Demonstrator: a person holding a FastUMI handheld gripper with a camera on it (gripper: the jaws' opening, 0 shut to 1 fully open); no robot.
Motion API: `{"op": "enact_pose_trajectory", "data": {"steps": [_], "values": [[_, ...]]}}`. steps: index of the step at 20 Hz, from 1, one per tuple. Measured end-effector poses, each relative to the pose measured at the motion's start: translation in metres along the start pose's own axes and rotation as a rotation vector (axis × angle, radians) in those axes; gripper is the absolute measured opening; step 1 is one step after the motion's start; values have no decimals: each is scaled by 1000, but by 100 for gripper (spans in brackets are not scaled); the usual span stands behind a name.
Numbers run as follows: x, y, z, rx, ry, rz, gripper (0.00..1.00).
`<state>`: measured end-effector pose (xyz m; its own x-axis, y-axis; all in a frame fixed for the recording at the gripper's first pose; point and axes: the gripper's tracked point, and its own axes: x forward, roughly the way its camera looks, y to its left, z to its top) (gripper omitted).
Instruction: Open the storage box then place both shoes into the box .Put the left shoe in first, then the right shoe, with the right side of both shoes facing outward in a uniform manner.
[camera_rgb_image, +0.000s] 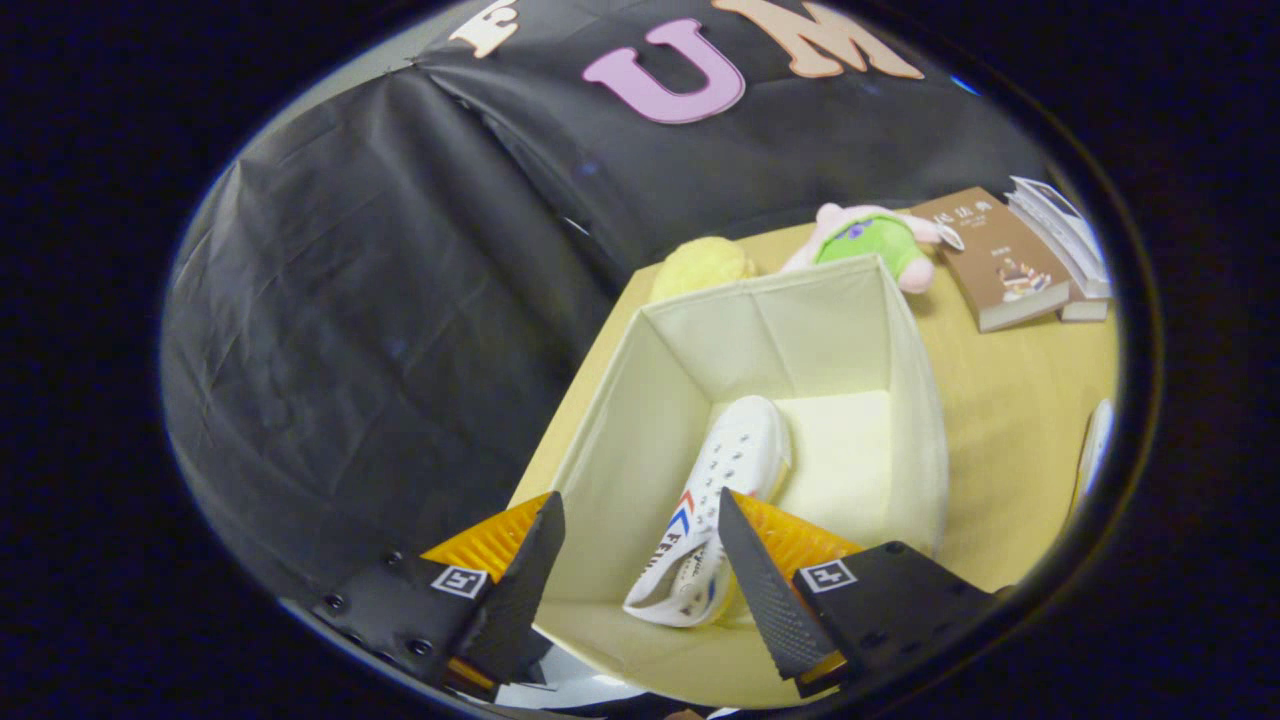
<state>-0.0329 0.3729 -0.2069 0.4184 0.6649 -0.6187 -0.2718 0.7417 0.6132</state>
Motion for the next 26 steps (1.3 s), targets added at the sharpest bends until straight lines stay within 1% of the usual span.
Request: {"op": "enact_pose_trajectory", "data": {"steps": [2,5,9,14,19,21,23,26], "values": [[-17,-2,11,-44,-32,-5,97],[-47,-25,31,-50,-98,-26,98],[-85,-82,46,-68,-160,-118,98],[-130,-158,43,-103,-193,-253,98],[-174,-224,36,-50,-221,-346,98],[-191,-254,30,-50,-225,-399,99],[-204,-282,23,-58,-216,-451,99],[-213,-319,3,-59,-169,-505,98]]}}
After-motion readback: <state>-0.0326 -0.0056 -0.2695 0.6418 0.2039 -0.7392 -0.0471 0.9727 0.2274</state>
